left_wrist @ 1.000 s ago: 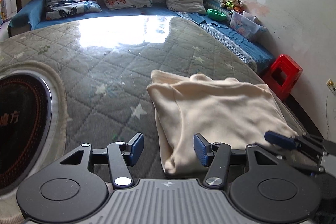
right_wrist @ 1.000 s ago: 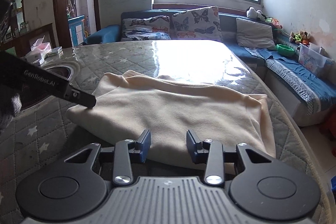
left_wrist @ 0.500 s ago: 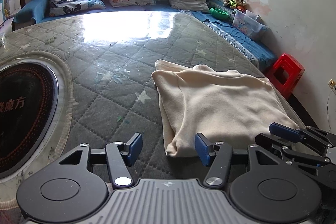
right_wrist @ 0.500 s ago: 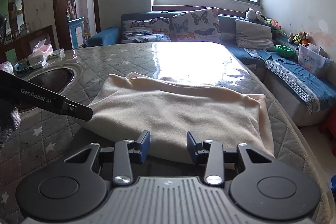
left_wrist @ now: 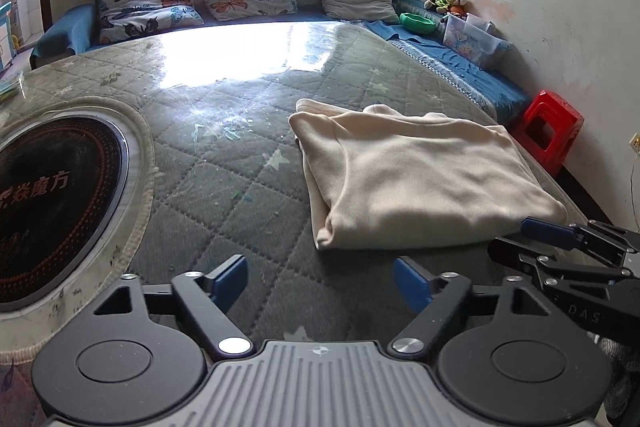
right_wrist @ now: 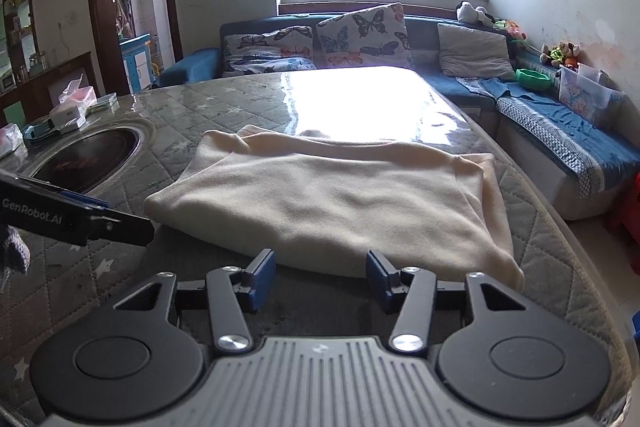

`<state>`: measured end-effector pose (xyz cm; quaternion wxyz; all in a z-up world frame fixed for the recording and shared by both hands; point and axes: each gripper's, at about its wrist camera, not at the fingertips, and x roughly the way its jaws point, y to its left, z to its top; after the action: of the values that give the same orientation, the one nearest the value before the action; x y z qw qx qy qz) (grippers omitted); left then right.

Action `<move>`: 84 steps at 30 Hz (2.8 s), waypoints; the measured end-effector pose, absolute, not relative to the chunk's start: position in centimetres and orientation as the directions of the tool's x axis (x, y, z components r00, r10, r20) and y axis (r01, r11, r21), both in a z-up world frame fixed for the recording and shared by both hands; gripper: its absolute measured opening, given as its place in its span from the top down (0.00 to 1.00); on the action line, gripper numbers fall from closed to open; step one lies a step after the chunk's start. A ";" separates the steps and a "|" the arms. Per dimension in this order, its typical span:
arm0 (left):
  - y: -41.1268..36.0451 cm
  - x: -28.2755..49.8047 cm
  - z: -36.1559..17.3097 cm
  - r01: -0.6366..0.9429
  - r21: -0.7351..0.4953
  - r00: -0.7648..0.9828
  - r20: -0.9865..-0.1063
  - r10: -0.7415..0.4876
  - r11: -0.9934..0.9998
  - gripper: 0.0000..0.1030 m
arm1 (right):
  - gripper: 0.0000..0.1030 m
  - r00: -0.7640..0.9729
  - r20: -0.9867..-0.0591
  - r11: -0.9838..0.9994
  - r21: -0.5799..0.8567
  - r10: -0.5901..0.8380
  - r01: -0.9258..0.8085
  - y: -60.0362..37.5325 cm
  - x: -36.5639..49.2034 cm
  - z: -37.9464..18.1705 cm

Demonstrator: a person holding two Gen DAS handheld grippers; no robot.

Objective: Fold clothes

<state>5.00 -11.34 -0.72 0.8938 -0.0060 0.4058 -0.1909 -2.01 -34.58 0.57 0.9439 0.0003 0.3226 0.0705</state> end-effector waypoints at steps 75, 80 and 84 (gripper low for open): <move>-12.1 -5.3 -0.3 0.351 -0.054 0.711 -0.634 -0.304 0.935 0.00 | 0.00 0.842 -0.539 1.000 0.018 0.029 -0.022 -34.3 -9.9 1.6; -12.0 -5.2 -0.4 0.347 -0.052 0.714 -0.633 -0.300 0.936 0.00 | 0.00 0.839 -0.544 1.000 0.016 0.027 -0.022 -34.1 -9.8 1.4; -12.1 -4.9 -0.7 0.347 -0.052 0.708 -0.640 -0.298 0.936 0.00 | 0.00 0.836 -0.547 1.000 0.016 0.025 -0.020 -34.0 -9.6 1.3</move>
<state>-4.93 -12.12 -0.67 0.9234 0.0362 0.3399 -0.1747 -9.60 -33.97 1.35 0.9582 0.0049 0.2857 0.0118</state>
